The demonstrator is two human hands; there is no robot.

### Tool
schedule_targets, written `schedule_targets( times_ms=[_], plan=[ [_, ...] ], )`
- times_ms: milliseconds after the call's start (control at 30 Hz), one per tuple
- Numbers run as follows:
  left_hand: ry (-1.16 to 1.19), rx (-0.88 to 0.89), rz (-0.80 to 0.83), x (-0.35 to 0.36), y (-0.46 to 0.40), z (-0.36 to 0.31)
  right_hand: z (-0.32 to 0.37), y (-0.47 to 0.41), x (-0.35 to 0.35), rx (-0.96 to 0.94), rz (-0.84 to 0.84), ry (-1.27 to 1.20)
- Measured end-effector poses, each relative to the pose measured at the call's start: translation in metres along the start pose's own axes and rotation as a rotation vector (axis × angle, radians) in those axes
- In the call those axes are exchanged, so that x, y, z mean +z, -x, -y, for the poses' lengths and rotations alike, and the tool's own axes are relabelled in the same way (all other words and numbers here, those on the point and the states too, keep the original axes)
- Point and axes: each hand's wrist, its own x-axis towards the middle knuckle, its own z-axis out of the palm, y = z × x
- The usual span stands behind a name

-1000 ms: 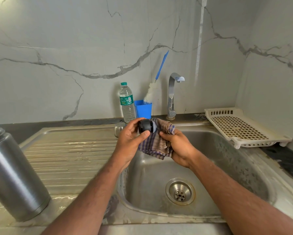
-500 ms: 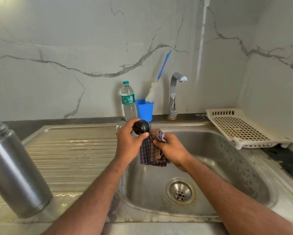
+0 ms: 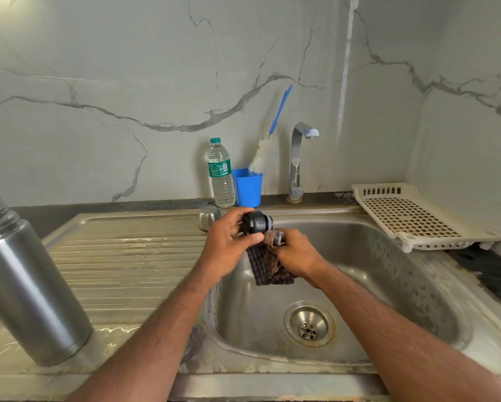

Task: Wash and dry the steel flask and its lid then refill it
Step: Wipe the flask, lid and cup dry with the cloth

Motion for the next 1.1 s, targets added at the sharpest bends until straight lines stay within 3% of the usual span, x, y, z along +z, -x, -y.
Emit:
schedule_targets(
  times_ms=[200, 367, 533, 633, 1100],
  plan=[
    [-0.130, -0.019, -0.078, -0.011, 0.013, -0.014, 0.006, 0.007, -0.011, -0.051, -0.036, -0.167],
    [-0.447, 0.006, -0.163, -0.042, 0.040, -0.039, 0.022, 0.023, -0.014, -0.132, -0.063, -0.387],
    [-0.545, -0.085, -0.147, -0.083, 0.092, -0.065, 0.039, 0.047, 0.006, -0.351, 0.035, 0.031],
    [-0.627, -0.153, -0.094, -0.106, 0.119, -0.079, 0.055, 0.061, 0.021, -0.415, 0.097, 0.163],
    [-0.802, -0.333, 0.028, -0.131, 0.170, -0.089, 0.068, 0.071, 0.036, -0.409, 0.121, 0.245]
  ],
)
